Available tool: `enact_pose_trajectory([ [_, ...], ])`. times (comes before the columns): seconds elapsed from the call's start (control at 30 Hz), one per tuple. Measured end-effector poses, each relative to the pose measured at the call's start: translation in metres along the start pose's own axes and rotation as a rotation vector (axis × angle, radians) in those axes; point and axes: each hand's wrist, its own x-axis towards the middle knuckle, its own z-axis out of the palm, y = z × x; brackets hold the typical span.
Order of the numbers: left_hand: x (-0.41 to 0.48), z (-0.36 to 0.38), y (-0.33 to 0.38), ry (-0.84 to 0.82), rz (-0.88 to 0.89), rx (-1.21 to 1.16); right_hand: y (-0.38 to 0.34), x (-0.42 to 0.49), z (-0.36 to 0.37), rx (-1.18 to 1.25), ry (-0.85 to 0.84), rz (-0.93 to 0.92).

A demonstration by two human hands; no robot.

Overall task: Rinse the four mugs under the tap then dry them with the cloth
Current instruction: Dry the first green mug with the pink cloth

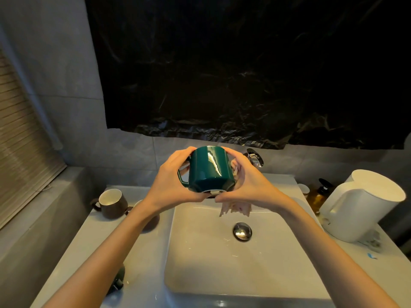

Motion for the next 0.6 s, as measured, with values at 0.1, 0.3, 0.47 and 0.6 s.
enact_pose_trajectory([
  [0.1,0.0,0.001,-0.005,0.0,0.009,0.027,-0.012,-0.003,-0.007,0.107,0.038,0.084],
  [0.3,-0.002,0.01,-0.003,-0.045,0.026,0.071,-0.015,0.016,0.005,-0.111,0.395,-0.117],
  [0.47,-0.002,0.008,-0.007,-0.041,0.008,0.093,-0.008,0.01,0.014,-0.259,0.433,-0.269],
  [0.6,-0.004,0.007,-0.014,0.005,-0.051,0.082,-0.001,-0.011,0.023,-0.182,0.37,-0.422],
])
